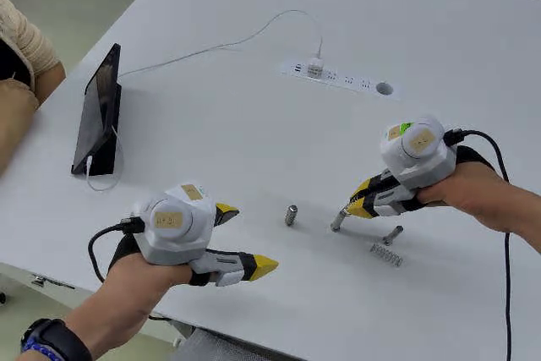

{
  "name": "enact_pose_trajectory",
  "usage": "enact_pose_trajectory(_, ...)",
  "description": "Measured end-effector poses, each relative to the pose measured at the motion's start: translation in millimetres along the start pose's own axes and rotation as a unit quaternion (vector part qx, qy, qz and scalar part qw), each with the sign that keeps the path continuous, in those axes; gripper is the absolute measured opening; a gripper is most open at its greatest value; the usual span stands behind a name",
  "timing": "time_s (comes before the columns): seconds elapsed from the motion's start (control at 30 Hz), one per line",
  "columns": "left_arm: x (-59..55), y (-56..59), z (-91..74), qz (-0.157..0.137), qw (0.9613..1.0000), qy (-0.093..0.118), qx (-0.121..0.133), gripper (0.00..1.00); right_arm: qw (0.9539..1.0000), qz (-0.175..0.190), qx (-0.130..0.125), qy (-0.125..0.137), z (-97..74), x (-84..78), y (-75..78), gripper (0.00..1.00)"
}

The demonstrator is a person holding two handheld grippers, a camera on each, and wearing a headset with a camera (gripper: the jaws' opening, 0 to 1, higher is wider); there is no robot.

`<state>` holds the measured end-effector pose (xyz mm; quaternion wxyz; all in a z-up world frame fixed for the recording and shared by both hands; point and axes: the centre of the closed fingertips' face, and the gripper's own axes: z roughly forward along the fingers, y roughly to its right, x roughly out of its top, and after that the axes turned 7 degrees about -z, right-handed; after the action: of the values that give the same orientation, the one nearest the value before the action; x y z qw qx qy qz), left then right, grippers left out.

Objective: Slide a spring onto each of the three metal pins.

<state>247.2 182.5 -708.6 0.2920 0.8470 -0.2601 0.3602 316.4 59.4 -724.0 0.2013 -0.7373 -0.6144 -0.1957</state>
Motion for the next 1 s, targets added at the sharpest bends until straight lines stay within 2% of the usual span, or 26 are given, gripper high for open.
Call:
enact_pose_trajectory(0.53, -0.1, -3.0, -3.7, -0.003, 1.0, 0.003, 0.004, 0.65, 0.9998, -0.014, 0.002, -0.01, 11.7, -2.4, 2.6, 0.13)
enact_pose_trajectory(1.0, 0.9, -4.8, -6.1, -0.003, 1.0, 0.005, 0.006, 0.65, 0.9983, -0.049, -0.002, -0.034, 26.1, -8.7, 2.9, 0.13)
